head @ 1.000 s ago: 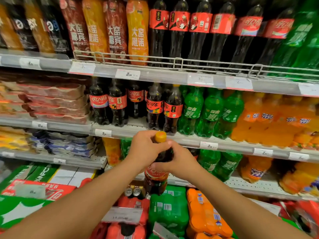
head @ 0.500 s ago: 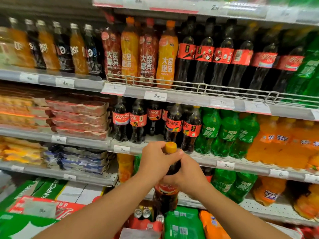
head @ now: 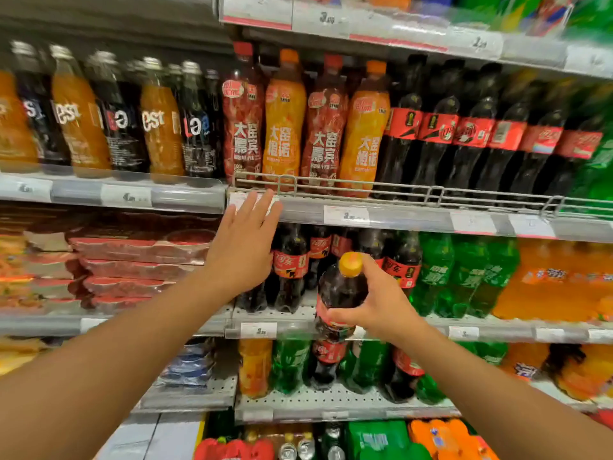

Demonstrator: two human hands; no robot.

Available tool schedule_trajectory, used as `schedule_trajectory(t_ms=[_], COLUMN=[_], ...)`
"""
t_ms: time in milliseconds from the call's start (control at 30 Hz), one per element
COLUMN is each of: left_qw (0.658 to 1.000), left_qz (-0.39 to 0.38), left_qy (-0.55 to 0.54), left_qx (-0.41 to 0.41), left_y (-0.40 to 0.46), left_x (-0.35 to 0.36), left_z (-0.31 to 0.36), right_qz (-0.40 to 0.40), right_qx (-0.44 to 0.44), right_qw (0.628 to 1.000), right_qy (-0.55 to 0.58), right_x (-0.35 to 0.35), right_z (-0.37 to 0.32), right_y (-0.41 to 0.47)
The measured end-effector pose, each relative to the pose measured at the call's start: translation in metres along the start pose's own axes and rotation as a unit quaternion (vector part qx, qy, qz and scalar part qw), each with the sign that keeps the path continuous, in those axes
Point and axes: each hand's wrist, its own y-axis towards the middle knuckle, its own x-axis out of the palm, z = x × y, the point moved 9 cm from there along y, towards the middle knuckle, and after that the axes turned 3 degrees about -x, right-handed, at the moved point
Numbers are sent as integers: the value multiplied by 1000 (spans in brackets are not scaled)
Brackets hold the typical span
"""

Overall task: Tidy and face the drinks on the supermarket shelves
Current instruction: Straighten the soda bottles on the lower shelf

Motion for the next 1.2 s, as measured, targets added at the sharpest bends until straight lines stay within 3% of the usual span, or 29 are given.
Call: schedule_trajectory(t_ms=[100, 267, 567, 833, 967, 1067, 1200], left_qw=[999, 999, 994, 990, 988, 987, 985], left_qz=[-27, 26, 100, 139, 148, 156, 170], left_qy=[33, 30, 6, -13, -7, -3, -3], left_qx=[8, 18, 38, 35, 35, 32, 25], left_y=[3, 3, 8, 7, 6, 7, 7], left_x=[23, 26, 5, 12, 17, 20, 20], left_z=[-9, -12, -6, -8, -9, -11, -10], right_qz=[17, 50, 9, -42, -96, -154, -122], right_qx=[-1, 4, 18, 82, 154, 195, 163], right_qw=[1000, 998, 1000, 983, 947, 940, 939], right_qy=[-26, -25, -15, -157, -264, -235, -275], right_x=[0, 0, 13, 17, 22, 28, 19], right_z=[11, 34, 48, 72, 82, 89, 92], right_y=[18, 43, 77, 115, 137, 142, 144])
